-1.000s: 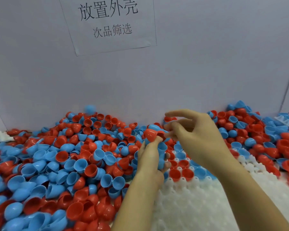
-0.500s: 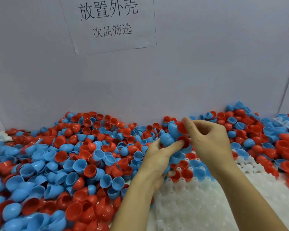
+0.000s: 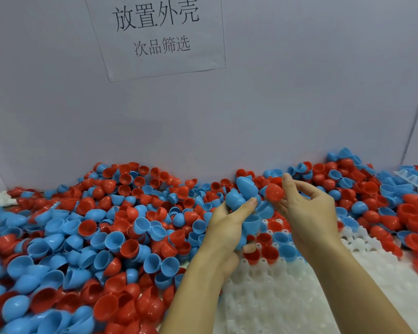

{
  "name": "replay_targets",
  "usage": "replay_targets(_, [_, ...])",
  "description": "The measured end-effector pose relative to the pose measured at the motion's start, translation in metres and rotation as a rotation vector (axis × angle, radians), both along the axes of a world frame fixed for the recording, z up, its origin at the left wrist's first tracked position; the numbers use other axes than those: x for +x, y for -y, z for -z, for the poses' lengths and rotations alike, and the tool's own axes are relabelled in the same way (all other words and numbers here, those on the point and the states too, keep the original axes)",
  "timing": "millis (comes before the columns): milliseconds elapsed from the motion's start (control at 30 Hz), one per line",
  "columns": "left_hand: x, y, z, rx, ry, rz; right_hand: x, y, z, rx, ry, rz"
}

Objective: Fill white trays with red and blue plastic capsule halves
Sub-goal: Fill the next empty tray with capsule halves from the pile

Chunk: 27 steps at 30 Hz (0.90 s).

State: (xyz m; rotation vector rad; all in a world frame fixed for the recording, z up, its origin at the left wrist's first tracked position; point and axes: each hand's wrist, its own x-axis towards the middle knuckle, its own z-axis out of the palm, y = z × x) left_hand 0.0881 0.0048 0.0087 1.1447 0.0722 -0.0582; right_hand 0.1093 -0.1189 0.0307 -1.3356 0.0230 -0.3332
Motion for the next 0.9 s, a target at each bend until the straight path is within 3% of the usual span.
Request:
replay_targets(200, [-0.002, 0.004, -0.001, -0.098, -0.02, -0.004, -0.002, -0.011, 0.01, -0.4, -0.013, 0.1])
replay_targets(467, [-0.001, 0.001, -0.002, -0.172, -0.081, -0.121, 0.0, -0.02, 0.011, -0.573, 0.029, 0.012])
replay_targets(633, [0.002, -0.002, 0.0, -0.225, -0.108, -0.165, -0.001, -0.001, 0.001, -0.489, -0.079, -0.346])
replay_targets(900, [0.003, 0.007, 0.001, -0.228, -0.113, -0.216, 0.0, -0.017, 0.016, -0.362, -0.162, -0.104])
